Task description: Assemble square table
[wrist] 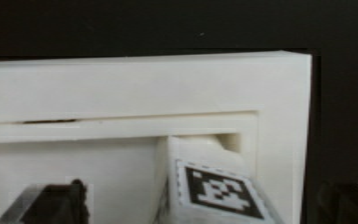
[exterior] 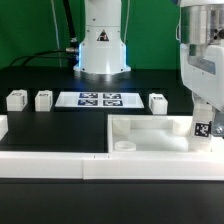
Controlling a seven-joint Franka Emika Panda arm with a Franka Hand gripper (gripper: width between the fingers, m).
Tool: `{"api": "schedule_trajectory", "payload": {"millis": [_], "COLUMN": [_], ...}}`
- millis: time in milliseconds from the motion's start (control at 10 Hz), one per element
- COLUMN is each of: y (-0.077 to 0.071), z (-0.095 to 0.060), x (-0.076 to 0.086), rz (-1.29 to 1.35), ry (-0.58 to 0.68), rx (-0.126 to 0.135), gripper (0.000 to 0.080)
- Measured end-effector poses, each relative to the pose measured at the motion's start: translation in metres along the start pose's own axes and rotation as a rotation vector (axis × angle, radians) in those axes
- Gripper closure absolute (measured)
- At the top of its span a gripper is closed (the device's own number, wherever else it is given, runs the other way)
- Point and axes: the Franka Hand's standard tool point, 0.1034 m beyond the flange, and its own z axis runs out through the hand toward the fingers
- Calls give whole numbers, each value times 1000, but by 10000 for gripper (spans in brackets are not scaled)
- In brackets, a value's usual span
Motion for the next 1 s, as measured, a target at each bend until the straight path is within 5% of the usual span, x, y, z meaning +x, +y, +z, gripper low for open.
{"api": "schedule_trajectory", "payload": {"millis": [500,800,1000], "y": [0,8,16], "z": [-1,-50,-54], "x": [-1,-13,-15], "rz": [-3,-70,-204], "ry": [-1,-40,-40], "rx": [2,49,47], "gripper": [150,150,150]}}
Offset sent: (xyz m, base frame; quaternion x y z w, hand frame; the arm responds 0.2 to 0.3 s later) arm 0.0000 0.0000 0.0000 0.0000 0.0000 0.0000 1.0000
